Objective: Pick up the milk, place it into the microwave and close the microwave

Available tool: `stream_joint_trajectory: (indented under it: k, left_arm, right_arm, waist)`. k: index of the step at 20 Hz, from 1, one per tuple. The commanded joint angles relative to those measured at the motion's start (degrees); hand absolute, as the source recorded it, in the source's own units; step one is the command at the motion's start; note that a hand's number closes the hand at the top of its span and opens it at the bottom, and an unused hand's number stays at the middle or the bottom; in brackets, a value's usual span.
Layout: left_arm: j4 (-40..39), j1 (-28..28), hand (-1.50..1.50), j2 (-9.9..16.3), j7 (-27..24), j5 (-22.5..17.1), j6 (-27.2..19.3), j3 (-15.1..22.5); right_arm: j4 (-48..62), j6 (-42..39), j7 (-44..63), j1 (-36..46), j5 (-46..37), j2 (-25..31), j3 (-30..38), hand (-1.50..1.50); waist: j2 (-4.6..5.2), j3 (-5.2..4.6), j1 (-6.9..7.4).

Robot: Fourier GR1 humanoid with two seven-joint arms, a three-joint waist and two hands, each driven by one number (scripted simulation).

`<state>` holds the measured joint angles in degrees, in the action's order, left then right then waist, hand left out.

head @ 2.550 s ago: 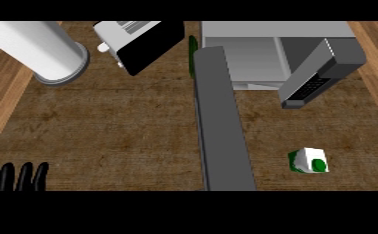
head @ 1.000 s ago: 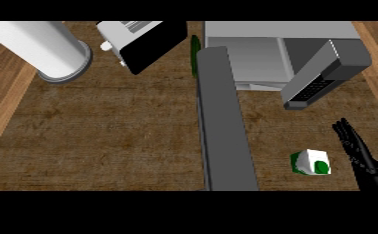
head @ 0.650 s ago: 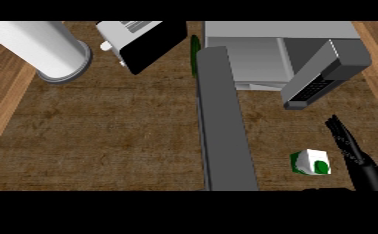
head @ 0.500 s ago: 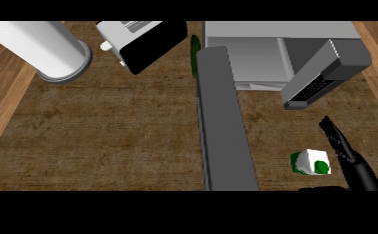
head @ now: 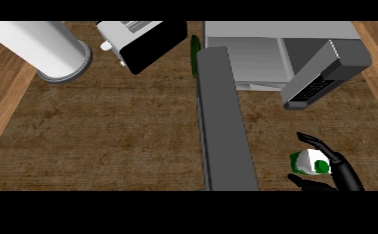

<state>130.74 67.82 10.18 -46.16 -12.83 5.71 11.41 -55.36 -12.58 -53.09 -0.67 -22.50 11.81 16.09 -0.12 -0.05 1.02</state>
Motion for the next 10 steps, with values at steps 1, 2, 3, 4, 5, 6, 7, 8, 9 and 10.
stream_joint_trajectory:
  k: [1,2,3,4,5,6,7,8,9,10]
  left_arm:
    - [1.58,-1.33,-1.50,-0.17,2.41,-0.17,-0.44,0.24]
    - [3.71,-0.46,-1.50,-0.96,3.88,1.43,-2.21,1.43]
    - [2.50,-0.04,-1.50,-0.23,1.46,-0.66,-0.38,-0.65]
    - [2.30,-2.40,-1.50,0.54,4.42,-1.61,-0.61,-1.61]
    - [0.48,-2.21,-1.50,1.11,2.98,-3.92,0.78,-3.90]
    - [0.13,2.25,-1.50,0.30,-0.92,-2.15,2.22,-1.93]
    - [3.26,2.61,-1.50,1.08,2.02,-2.66,1.34,-2.69]
    - [2.77,3.16,-1.50,-0.88,-0.37,0.28,0.96,0.69]
    - [0.01,-0.04,-1.50,-0.40,1.60,-0.82,0.70,-0.59]
    - [1.17,1.13,-1.50,-1.20,0.95,1.50,0.20,1.39]
  right_arm:
    - [6.00,2.93,-7.41,1.01,-2.29,1.27,-0.58,1.50]
    - [8.23,3.85,-6.60,3.74,-2.00,1.68,0.16,-1.50]
    - [10.67,8.73,-11.72,1.13,-4.33,-0.53,-0.93,-1.50]
    - [13.73,7.22,-9.66,6.72,-3.03,2.95,1.26,-1.50]
    - [15.98,9.77,-10.61,7.44,-4.59,3.22,1.05,-1.50]
    - [11.86,11.50,-10.38,4.68,-5.20,0.80,-0.62,1.50]
    - [14.43,14.02,-10.02,6.94,-6.43,0.36,-0.72,1.50]
    - [16.46,14.18,-11.30,7.53,-6.93,3.80,0.50,1.50]
    - [18.20,16.00,-11.68,8.67,-8.65,3.21,-0.66,1.50]
    - [19.24,18.01,-10.70,10.09,-8.80,1.81,-0.56,1.50]
  waist:
    - [0.16,0.13,-0.38]
    - [0.20,0.15,-0.24]
    - [0.19,0.18,-0.02]
    - [0.29,0.18,-0.07]
    - [0.30,0.19,0.24]
    - [0.02,0.13,0.25]
    - [0.16,0.17,0.32]
    - [0.18,0.22,0.66]
    - [0.31,0.20,0.35]
    - [0.26,0.20,0.43]
